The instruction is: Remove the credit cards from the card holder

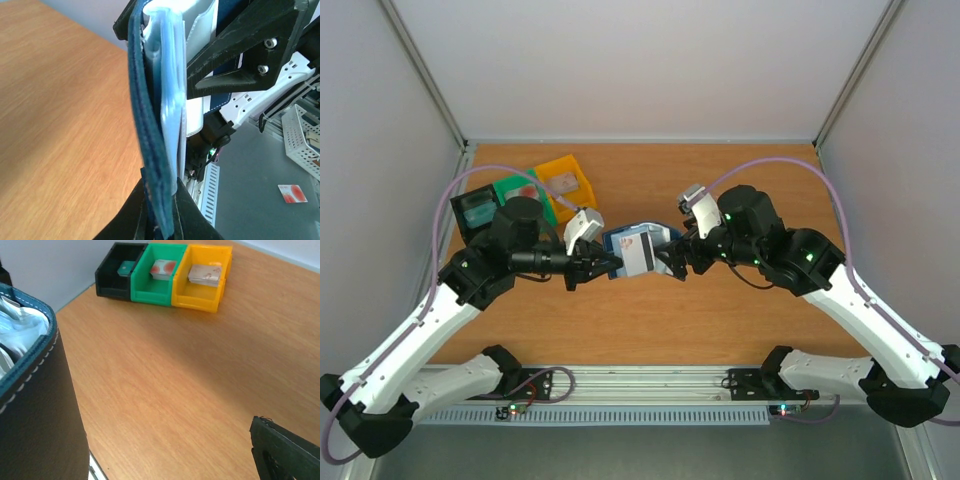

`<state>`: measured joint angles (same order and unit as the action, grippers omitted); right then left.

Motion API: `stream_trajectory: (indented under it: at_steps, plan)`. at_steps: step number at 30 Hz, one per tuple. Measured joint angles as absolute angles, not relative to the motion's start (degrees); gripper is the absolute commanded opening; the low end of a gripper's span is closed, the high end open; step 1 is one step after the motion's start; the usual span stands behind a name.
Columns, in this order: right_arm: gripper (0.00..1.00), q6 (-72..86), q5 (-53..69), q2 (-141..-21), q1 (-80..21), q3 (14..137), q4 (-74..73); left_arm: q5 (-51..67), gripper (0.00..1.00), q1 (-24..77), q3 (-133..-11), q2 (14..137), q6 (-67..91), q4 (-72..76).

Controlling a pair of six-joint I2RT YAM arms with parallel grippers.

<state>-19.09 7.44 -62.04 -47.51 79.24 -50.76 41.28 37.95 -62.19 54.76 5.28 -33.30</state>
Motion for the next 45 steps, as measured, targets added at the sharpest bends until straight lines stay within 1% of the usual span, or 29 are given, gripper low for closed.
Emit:
stream_trajectory:
  at_steps: [3,9,16,23,28,34,40,42,44,45]
  plan:
    - [0.98,-19.2,6.2,-62.2,-48.4,78.7,-50.2,39.8,0.0,38.0,-62.2,54.3,5.1,-34.9]
    - [0.99,-19.7,2.8,-58.4,-50.3,77.5,-50.1,38.4,0.0,38.5,-62.2,54.5,4.0,-34.0]
    - [0.98,-20.6,-2.6,-56.3,-51.1,77.9,-53.6,35.9,0.0,38.5,-62.2,54.5,4.3,-33.3]
    - [0.98,-20.2,0.9,-60.6,-52.3,79.4,-52.2,33.1,0.0,38.5,-62.2,54.6,4.3,-33.5]
    - [0.98,-17.1,-3.0,-63.9,-57.1,79.4,-46.0,32.8,0.0,38.5,-61.9,54.6,4.9,-33.2]
    - [0.99,-13.5,-3.4,-66.0,-57.3,79.4,-38.7,33.9,0.0,38.5,-60.4,55.2,6.2,-31.9]
    - [0.98,-11.6,-3.2,-70.4,-57.3,79.9,-36.7,34.4,0.0,38.5,-60.1,55.6,7.4,-30.9]
    - [0.97,-11.4,-3.2,-70.8,-57.3,79.9,-36.6,34.3,0.0,38.5,-60.1,55.6,7.6,-31.0]
    - [0.93,-11.4,-3.2,-70.5,-57.3,79.9,-36.5,34.3,0.0,38.5,-60.1,55.6,7.7,-31.0]
    - [0.9,-11.4,-3.2,-70.3,-57.3,79.7,-36.4,34.4,0.0,38.5,-60.0,55.6,7.8,-30.9]
